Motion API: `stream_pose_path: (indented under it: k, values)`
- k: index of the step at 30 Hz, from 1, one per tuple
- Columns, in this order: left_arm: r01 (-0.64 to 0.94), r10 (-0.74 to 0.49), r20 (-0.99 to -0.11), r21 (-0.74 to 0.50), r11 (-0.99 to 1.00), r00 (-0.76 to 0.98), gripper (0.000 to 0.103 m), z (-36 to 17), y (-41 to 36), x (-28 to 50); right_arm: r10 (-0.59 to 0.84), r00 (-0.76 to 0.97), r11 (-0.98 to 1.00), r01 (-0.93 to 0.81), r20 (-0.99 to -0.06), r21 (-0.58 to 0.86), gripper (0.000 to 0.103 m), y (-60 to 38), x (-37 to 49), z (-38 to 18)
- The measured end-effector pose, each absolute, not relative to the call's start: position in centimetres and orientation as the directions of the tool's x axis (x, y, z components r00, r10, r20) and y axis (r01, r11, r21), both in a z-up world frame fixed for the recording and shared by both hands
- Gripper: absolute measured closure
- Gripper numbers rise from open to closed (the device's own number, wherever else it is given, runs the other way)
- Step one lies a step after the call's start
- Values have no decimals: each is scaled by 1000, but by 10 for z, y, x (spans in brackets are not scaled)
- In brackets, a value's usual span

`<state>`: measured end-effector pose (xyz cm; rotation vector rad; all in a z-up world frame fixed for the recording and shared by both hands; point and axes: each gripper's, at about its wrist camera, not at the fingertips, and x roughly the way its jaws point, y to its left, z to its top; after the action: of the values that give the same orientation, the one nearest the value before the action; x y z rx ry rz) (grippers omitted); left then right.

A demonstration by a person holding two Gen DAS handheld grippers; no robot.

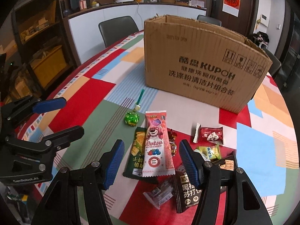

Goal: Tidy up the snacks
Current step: 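Move both tools back to the snack pile, then grasp the green lollipop with the left tool while the right tool grasps the pink Lotso ice-pop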

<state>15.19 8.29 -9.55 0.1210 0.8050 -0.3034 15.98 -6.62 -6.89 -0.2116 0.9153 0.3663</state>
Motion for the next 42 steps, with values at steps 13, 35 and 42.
stream_pose_path:
  k: [13,35,42]
  values:
    - [403,-279,-754,-20,915,595,46,-118,63,190,228,488,923,-385,-843,27,52,-73,185,-94]
    - [405,-318,-803,-106,908,504,76,-144,41,234,267,441,921,-378,-857,92,65,-80,216,-111]
    - [386,-306,-802,-103,917,514,76,-137,41,229,279,452,924,-368,-847,108,66,-83,213,-108]
